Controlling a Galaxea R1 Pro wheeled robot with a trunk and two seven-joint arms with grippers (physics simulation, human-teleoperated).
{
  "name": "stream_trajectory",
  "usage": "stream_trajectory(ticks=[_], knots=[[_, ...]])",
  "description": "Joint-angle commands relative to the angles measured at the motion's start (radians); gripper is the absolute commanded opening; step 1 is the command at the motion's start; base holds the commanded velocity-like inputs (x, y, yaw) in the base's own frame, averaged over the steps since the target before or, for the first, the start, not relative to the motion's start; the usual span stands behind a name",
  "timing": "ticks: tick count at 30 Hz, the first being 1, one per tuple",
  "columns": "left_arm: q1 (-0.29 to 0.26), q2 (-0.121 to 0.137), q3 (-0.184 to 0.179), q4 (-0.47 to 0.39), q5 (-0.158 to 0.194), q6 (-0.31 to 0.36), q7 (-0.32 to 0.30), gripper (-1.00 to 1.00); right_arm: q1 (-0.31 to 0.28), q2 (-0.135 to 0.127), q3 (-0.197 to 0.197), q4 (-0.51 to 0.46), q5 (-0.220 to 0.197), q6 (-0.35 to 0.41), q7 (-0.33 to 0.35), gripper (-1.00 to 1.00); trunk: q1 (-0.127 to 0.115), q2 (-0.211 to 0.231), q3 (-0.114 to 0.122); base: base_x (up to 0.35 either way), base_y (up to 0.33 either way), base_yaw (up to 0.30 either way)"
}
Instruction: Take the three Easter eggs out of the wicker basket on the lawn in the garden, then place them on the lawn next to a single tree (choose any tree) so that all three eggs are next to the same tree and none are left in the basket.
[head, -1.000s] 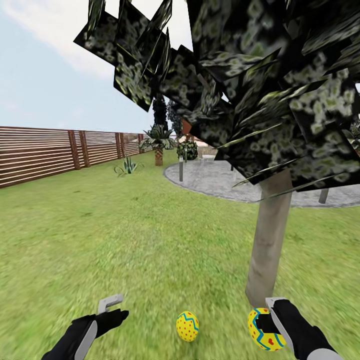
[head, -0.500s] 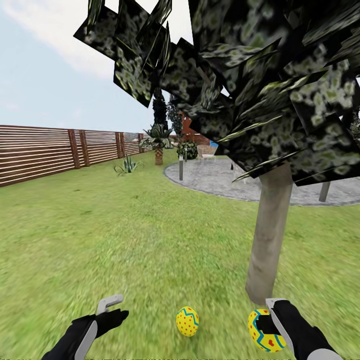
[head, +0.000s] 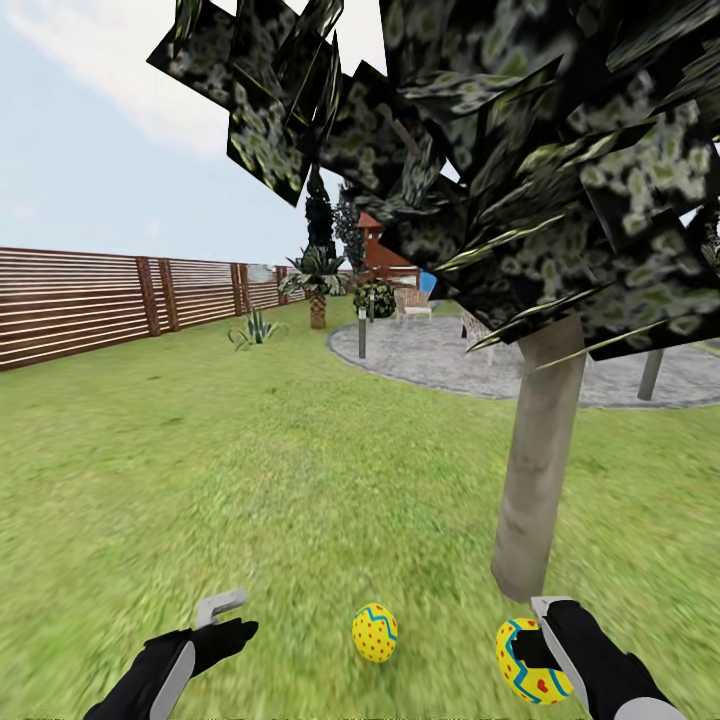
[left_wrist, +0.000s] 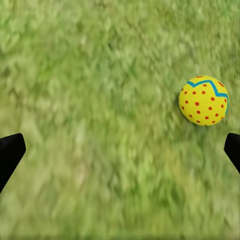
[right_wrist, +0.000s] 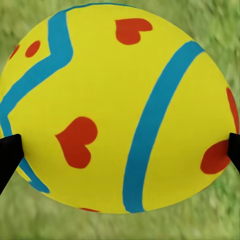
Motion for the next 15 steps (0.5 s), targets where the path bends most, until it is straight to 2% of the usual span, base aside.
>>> stream_trajectory(ticks=[1,15], knots=[[0.000,0.000,0.004,-0.001,0.003,0.007,-0.004,1.00,0.000,0.000,0.001,-0.001,-0.001,0.005,-0.003,-1.00,0.004,-0.008,-0.004,0.000,0.000,0.000],[0.000,0.002,0.004,-0.003,0.003,0.007,-0.004,1.00,0.000,0.000,0.000,0.005,0.000,0.004,-0.003,-1.00,0.057,-0.106,-0.048,0.000,0.000,0.000]])
